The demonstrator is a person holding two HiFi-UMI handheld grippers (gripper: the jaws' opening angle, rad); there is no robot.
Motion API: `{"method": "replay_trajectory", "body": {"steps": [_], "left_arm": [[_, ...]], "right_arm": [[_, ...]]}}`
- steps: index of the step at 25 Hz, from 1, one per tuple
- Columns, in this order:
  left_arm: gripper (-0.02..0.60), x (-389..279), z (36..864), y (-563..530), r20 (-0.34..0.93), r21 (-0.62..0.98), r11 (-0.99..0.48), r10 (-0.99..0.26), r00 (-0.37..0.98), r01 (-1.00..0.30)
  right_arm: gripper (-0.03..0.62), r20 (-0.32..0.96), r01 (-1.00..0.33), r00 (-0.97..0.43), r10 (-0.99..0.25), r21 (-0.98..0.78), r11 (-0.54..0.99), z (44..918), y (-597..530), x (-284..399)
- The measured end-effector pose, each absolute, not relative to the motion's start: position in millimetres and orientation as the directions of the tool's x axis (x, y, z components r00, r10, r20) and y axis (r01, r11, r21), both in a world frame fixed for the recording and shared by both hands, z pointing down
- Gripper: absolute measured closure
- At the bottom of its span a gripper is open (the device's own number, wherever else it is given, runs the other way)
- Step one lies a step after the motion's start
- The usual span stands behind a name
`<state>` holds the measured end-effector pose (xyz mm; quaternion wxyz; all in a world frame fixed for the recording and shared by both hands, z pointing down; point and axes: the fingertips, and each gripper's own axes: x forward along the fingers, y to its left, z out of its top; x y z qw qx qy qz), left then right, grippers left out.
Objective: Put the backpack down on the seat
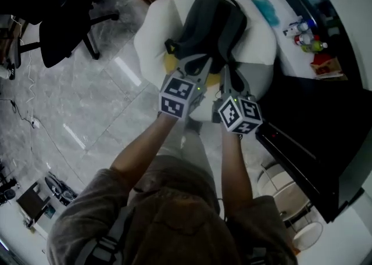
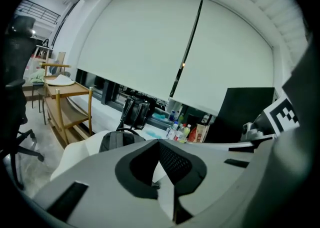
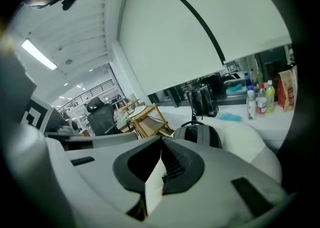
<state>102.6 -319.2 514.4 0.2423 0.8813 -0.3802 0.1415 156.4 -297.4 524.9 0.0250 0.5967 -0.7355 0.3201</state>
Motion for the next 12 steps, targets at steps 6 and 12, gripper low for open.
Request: {"method": "replay_trajectory", "body": {"steps": [6, 12], "left_arm": [[0.581, 88, 443, -293, 0.436, 0.327, -0.579, -0.609, 0.663, -0.747], [0.581, 76, 379, -254, 0.434, 0.337, -0.592, -0.592, 0.679, -0.732]], "right_arm": [[0.594, 0.355, -0.860, -0.354, -0.865, -0.486, 0.153, 453, -271, 133], [0.594, 0.304, -0.823, -0.445, -0.842, -0.510, 0.251, 384, -231, 112]]}}
